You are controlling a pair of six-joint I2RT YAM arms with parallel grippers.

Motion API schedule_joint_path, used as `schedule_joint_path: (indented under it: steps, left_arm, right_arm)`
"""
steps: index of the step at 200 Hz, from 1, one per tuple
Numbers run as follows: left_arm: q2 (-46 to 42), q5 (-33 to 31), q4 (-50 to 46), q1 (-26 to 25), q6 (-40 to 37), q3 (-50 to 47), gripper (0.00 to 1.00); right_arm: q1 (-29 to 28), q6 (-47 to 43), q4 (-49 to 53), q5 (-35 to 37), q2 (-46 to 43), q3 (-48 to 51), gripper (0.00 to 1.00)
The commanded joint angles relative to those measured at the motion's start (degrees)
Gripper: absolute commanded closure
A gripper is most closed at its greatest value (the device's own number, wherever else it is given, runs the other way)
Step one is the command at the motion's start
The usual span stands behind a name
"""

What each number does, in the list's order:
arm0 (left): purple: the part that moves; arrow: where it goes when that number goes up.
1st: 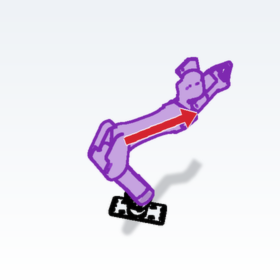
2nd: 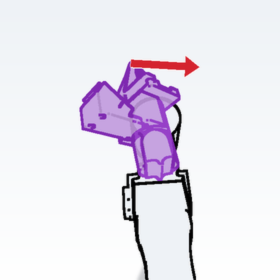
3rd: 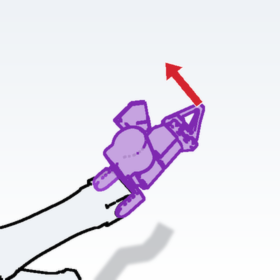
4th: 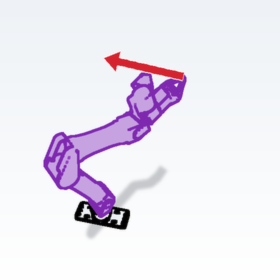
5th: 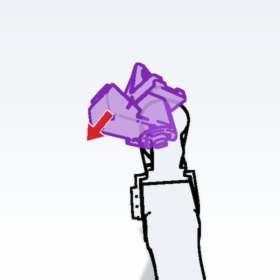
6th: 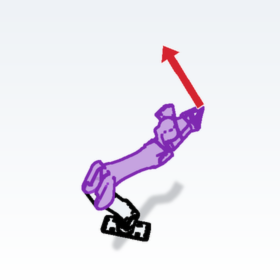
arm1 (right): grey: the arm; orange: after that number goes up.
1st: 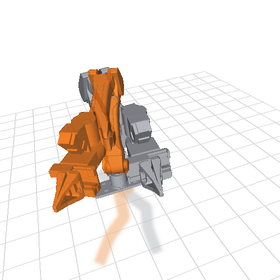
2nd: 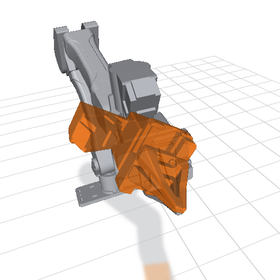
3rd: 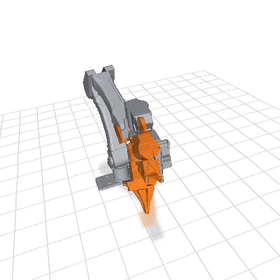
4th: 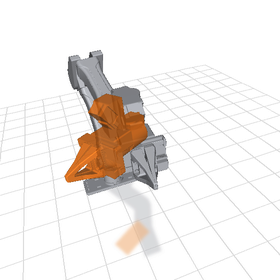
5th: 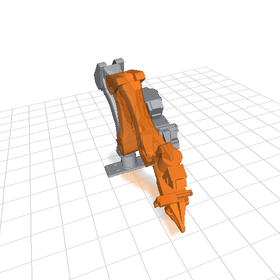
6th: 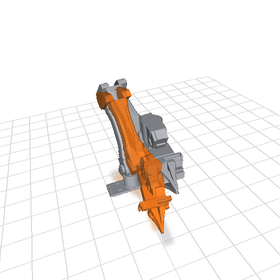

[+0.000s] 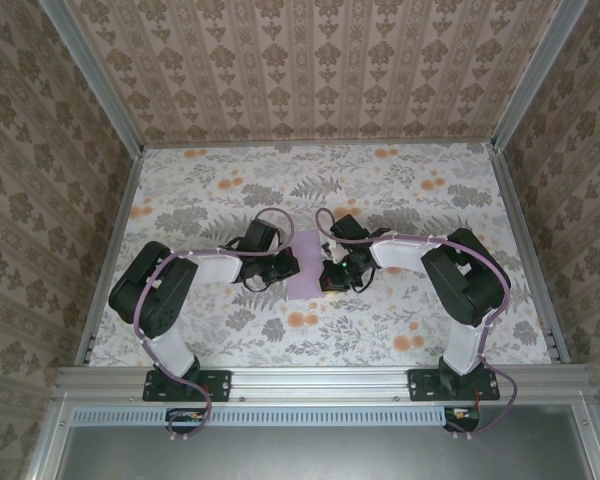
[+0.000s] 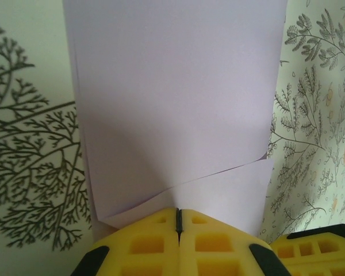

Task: Fold a paper plane with a square sheet of paper (pick it up from the middle)
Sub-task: Fold the triangle a second time at the center of the table.

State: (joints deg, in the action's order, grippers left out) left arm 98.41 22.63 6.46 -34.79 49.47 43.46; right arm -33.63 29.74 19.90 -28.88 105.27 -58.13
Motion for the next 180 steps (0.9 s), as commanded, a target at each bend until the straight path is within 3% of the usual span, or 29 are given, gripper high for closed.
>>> schedule_joint_path:
  steps: [1,33,116,180]
  left_arm:
    - [0.3,-0.7,-0.9,0.2,0.0,-0.4,0.97]
    - [2.1,-0.2,-0.7,0.1,1.0,-1.6,0.99]
    - [2.7,-1.1,-1.9,0.1,1.7,-2.7,1.00]
    - [2.5,-3.2,-3.3,0.1,2.8,-3.4,1.00]
  right_arm:
    - [0.1,0.9,-1.6,-2.2,-3.1,-0.7,0.95]
    - [-0.9,5.0,-8.2,-4.5,-3.3,-1.7,0.95]
    - [-2.3,4.9,-5.1,-0.8,5.7,-9.0,1.00]
    - [-2.2,2.7,-1.3,0.6,7.2,-7.3,1.00]
